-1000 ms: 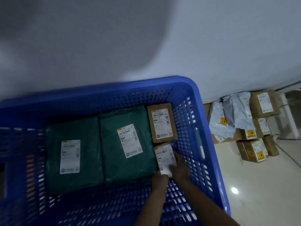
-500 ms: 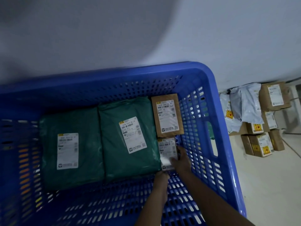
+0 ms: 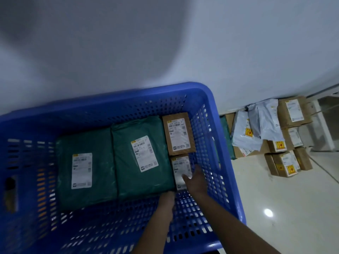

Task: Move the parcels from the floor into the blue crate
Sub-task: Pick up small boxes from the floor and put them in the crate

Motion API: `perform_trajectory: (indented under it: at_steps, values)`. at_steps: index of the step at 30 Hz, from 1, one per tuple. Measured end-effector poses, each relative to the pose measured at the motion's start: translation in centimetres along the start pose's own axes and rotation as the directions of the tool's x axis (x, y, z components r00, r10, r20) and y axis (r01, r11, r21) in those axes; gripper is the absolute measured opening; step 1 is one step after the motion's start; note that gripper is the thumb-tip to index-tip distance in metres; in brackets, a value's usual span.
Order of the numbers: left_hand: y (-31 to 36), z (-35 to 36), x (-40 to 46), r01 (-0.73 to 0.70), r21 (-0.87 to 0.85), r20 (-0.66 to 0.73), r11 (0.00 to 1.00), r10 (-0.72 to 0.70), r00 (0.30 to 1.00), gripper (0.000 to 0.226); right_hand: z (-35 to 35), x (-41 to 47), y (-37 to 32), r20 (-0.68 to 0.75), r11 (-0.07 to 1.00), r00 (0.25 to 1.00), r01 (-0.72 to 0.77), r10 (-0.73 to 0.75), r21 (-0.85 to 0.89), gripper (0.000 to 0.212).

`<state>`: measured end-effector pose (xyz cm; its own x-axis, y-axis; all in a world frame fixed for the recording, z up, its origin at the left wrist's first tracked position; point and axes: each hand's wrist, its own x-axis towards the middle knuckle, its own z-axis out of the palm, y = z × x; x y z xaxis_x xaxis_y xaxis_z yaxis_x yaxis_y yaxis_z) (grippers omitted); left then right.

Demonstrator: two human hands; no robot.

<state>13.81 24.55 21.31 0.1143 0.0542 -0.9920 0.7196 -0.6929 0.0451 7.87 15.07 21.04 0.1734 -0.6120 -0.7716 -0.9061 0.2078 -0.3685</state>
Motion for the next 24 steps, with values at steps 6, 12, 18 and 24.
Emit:
perform_trajectory:
  at_steps: [6,12,18,24]
  values:
    - [1.9,-1.4,-7.5,-0.142,0.032,-0.079,0.989,0.144,0.986,0.025,-5.8,-6.4,-2.3,0.059,0.99,0.988,0.14,-0.141,0.032,0.06]
    - [2.5,-1.7,-16.6,-0.352,-0.036,-0.055,0.935,0.35,0.935,0.024,-11.4,-13.1,-3.3,0.121,0.959,0.954,0.261,-0.274,0.112,0.062]
    - [1.3,0.2,-24.9,-0.504,0.03,-0.024,0.863,0.505,0.863,0.034,-17.5,-18.9,-1.6,0.042,0.903,0.94,0.311,-0.338,0.297,0.056]
    - [-1.8,2.3,-30.5,-0.632,0.076,0.0,0.771,0.634,0.774,0.027,-22.9,-23.2,2.4,-0.07,0.846,0.932,0.353,-0.356,0.399,0.056]
